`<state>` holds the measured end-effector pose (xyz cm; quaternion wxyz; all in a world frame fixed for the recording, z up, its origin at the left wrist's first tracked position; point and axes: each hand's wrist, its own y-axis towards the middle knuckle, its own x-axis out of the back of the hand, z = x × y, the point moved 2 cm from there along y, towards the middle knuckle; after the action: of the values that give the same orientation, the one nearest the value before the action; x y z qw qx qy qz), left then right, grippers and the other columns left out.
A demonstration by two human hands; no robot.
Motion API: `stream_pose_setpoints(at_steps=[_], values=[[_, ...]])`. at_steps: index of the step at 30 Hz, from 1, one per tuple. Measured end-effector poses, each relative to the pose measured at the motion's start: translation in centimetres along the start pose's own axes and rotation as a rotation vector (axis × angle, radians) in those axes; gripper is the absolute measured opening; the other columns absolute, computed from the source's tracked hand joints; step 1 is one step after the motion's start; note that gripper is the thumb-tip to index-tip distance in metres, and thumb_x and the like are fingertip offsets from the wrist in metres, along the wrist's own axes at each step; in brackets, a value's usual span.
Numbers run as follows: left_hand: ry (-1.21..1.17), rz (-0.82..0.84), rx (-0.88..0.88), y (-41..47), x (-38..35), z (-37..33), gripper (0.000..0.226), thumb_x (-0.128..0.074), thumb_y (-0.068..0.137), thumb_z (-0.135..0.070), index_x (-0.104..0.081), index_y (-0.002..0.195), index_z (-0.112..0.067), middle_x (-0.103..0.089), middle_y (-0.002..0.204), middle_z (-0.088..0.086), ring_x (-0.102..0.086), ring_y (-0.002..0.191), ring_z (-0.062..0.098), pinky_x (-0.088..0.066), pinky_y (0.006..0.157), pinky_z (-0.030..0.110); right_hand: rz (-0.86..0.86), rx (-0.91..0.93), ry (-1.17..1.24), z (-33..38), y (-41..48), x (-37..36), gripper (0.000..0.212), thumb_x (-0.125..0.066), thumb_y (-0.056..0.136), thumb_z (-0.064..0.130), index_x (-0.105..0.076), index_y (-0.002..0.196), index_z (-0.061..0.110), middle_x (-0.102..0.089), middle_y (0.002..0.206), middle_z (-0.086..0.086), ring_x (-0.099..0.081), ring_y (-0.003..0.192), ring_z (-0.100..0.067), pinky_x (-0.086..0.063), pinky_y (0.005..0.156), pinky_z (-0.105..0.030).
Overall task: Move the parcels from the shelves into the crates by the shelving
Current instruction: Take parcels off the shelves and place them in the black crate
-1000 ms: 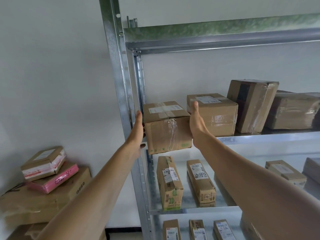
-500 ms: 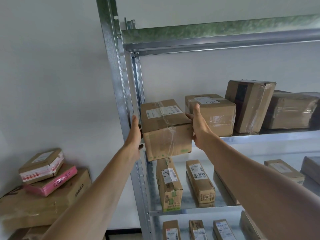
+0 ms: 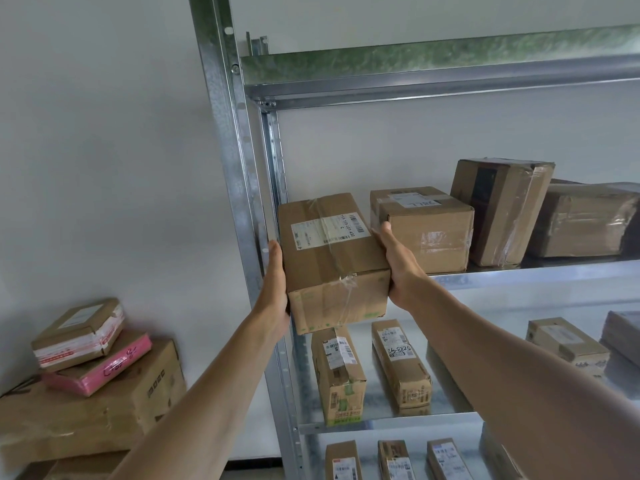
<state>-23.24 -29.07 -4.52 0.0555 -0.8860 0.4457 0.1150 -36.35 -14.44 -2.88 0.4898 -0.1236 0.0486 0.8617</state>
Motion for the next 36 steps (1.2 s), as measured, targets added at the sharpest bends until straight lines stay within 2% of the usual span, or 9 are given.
stream_pose_setpoints(at_steps=[4, 7, 11, 15, 18, 23, 26, 29, 36], values=[[-0.055, 0.047, -0.007, -0.8, 0.1, 0.1, 0.054, -0.026, 0.097, -0.075, -0.067, 0.114, -0.045, -0.079, 0.108, -0.002, -0.074, 0.105, 0.024, -0.057, 0.093, 0.05, 0.065, 0.0, 0.02, -0.5, -0.8, -0.3, 0.05, -0.039, 0.099, 0.069, -0.073, 0.113, 0.036, -0.077, 0.112, -0.007, -0.073, 0.104, -0.028, -0.058, 0.094, -0.048], [-0.075, 0.086, -0.037, -1.5, 0.0, -0.1, 0.052, -0.027, 0.098, -0.073, -0.066, 0.118, -0.046, -0.078, 0.113, -0.002, -0.075, 0.103, 0.022, -0.06, 0.087, 0.046, 0.076, 0.016, 0.035, -0.6, -1.4, -0.2, 0.053, -0.041, 0.098, 0.07, -0.072, 0.12, 0.034, -0.076, 0.114, -0.006, -0.072, 0.107, -0.027, -0.058, 0.094, -0.048], [-0.101, 0.121, -0.083, -2.3, -0.2, -1.0, 0.05, -0.027, 0.1, -0.071, -0.066, 0.12, -0.046, -0.077, 0.115, -0.002, -0.075, 0.103, 0.022, -0.061, 0.084, 0.045, 0.077, 0.06, 0.046, 0.3, -2.7, -0.2, 0.052, -0.042, 0.099, 0.068, -0.071, 0.124, 0.033, -0.077, 0.114, -0.004, -0.073, 0.105, -0.025, -0.06, 0.084, -0.041], [-0.138, 0.165, -0.115, -3.1, -0.4, -2.0, 0.053, -0.029, 0.099, -0.071, -0.064, 0.127, -0.042, -0.076, 0.119, 0.0, -0.074, 0.109, 0.024, -0.059, 0.09, 0.049, 0.078, 0.1, 0.058, 1.3, -4.1, -0.1, 0.049, -0.041, 0.1, 0.065, -0.071, 0.12, 0.031, -0.078, 0.107, -0.002, -0.075, 0.095, -0.02, -0.059, 0.072, -0.037], [-0.146, 0.189, -0.145, -3.8, -0.6, -2.3, 0.052, -0.029, 0.099, -0.07, -0.064, 0.128, -0.043, -0.076, 0.119, -0.001, -0.073, 0.111, 0.025, -0.058, 0.094, 0.053, 0.08, 0.132, 0.05, 1.8, -5.3, 0.0, 0.048, -0.04, 0.101, 0.065, -0.071, 0.12, 0.033, -0.078, 0.105, 0.0, -0.075, 0.093, -0.018, -0.059, 0.069, -0.036], [-0.16, 0.277, -0.198, -4.8, -1.0, -2.6, 0.054, -0.027, 0.1, -0.068, -0.06, 0.134, -0.043, -0.074, 0.124, -0.001, -0.072, 0.113, 0.023, -0.059, 0.092, 0.054, 0.058, 0.184, 0.072, 2.3, -7.5, 0.4, 0.041, -0.042, 0.1, 0.065, -0.074, 0.111, 0.04, -0.078, 0.11, 0.001, -0.074, 0.102, -0.02, -0.059, 0.083, -0.042], [-0.167, 0.328, -0.209, -5.4, -1.5, -2.7, 0.055, -0.03, 0.101, -0.066, -0.056, 0.141, -0.04, -0.071, 0.13, 0.001, -0.068, 0.12, 0.026, -0.053, 0.1, 0.06, 0.031, 0.218, 0.086, 2.4, -8.8, 1.0, 0.043, -0.043, 0.099, 0.065, -0.072, 0.118, 0.038, -0.077, 0.114, 0.0, -0.072, 0.11, -0.024, -0.058, 0.093, -0.047], [-0.15, 0.365, -0.228, -5.9, -2.1, -2.8, 0.056, -0.035, 0.101, -0.068, -0.052, 0.146, -0.039, -0.068, 0.134, 0.003, -0.065, 0.124, 0.029, -0.05, 0.102, 0.064, 0.026, 0.256, 0.094, 2.5, -10.1, 1.8, 0.048, -0.042, 0.098, 0.066, -0.068, 0.126, 0.038, -0.075, 0.117, 0.0, -0.071, 0.111, -0.026, -0.059, 0.092, -0.049], [-0.102, 0.429, -0.251, -7.0, -4.5, -3.0, 0.05, -0.03, 0.101, -0.062, -0.055, 0.139, -0.042, -0.074, 0.123, -0.001, -0.071, 0.115, 0.023, -0.059, 0.093, 0.052, -0.024, 0.341, 0.118, 3.3, -13.2, 4.0, 0.044, -0.036, 0.102, 0.062, -0.066, 0.127, 0.041, -0.075, 0.115, 0.003, -0.073, 0.106, -0.021, -0.061, 0.083, -0.042]])
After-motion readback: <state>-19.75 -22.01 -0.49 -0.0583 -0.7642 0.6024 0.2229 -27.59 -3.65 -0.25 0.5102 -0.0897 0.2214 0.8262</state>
